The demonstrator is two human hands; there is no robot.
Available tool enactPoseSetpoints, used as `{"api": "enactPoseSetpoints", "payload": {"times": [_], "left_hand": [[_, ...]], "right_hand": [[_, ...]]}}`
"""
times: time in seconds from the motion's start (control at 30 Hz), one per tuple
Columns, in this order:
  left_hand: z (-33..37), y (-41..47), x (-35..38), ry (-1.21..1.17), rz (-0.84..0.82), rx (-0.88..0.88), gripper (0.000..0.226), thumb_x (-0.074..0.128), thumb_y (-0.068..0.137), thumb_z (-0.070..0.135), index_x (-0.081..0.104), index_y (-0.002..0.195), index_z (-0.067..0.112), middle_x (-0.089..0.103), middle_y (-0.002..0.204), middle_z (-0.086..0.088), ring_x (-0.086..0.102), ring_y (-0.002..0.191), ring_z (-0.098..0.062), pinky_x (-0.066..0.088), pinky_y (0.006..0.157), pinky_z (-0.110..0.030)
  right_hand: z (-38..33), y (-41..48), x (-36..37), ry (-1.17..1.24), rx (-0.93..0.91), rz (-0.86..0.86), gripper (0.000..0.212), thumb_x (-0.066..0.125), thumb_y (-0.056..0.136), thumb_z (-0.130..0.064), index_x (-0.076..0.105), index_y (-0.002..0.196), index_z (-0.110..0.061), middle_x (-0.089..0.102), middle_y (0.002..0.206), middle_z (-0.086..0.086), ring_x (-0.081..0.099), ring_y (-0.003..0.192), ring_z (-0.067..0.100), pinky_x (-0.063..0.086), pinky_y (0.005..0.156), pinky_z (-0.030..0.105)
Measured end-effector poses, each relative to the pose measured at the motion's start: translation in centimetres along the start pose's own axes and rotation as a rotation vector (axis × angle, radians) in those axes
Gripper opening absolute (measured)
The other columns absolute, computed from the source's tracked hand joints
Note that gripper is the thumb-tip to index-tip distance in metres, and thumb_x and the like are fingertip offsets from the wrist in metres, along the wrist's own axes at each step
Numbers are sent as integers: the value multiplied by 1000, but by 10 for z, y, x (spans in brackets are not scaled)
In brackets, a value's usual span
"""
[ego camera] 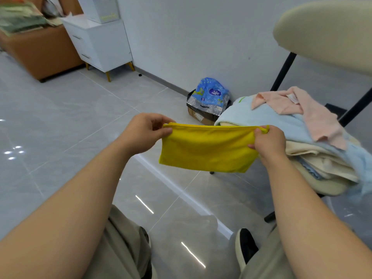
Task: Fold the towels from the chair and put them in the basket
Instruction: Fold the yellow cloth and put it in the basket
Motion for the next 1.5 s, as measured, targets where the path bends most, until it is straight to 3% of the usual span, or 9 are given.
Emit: {"api": "enactPoseSetpoints", "payload": {"times": [0.17,0.4,0.63,0.73,0.87,0.97,1.07,1.2,1.5], "left_hand": [[4,-1,4,-77,17,-27,13,70,91,24,74,102,17,74,93,-6,69,84,-13,58,78,-28],[1,2,1,0,83,-69,23,72,89,34,71,89,11,68,79,-10,59,70,-16,52,65,-34],[-17,4,-8,74,97,-148,20,77,86,32,69,88,13,70,83,-7,67,77,-27,59,71,-42],[-23,5,-8,54,97,-164,11,74,88,11,63,86,12,73,100,-5,70,76,-23,60,62,-37],[-27,7,-10,103,104,-175,14,70,88,4,58,85,10,71,86,-11,72,62,-20,61,67,-42],[-32,9,-10,111,101,-192,19,68,85,-2,62,89,16,69,89,-10,73,68,-20,62,70,-38],[-31,8,-3,251,-3,-161,26,74,79,3,69,96,22,72,84,0,68,70,-10,50,59,-19],[-33,8,1,395,-100,-169,8,76,82,14,77,87,20,74,76,0,69,74,-15,56,69,-29],[-40,11,-4,110,71,-276,9,63,96,19,63,97,10,65,92,-9,69,77,-26,61,74,-46]], "right_hand": [[4,1,0,-15,26,1,29,54,101,-19,60,122,0,59,122,12,70,73,35,60,77,53],[8,5,3,-33,13,-16,18,55,97,-15,70,101,-5,60,74,-4,72,71,37,59,80,55],[8,13,6,-151,-72,-42,24,58,82,-27,76,96,-21,74,102,7,71,92,36,57,88,52],[0,8,6,-205,-108,-69,22,59,82,-23,76,96,-22,75,101,6,71,93,34,57,89,50],[-12,-5,7,-320,-172,-122,25,62,82,-6,76,90,-25,75,101,5,68,98,30,54,92,40],[-15,-12,10,-420,-195,-186,27,63,75,-2,76,79,-24,73,86,0,66,92,24,51,79,29],[-16,-19,12,-493,-232,-247,25,66,72,-4,75,73,-27,71,76,-6,66,84,19,53,76,29],[-14,-23,13,-564,-285,-339,25,73,70,-4,70,65,-28,70,70,-6,67,78,19,55,72,33],[-14,-17,-2,-125,-234,-204,16,66,92,-26,52,94,-17,60,80,-3,56,74,16,44,65,34]]}}
Point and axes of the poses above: each hand's wrist, its own y-axis towards the middle knuckle, its own x-axis out of the palm, z = x × y, the point moved 9 cm from there along y, towards the middle knuckle
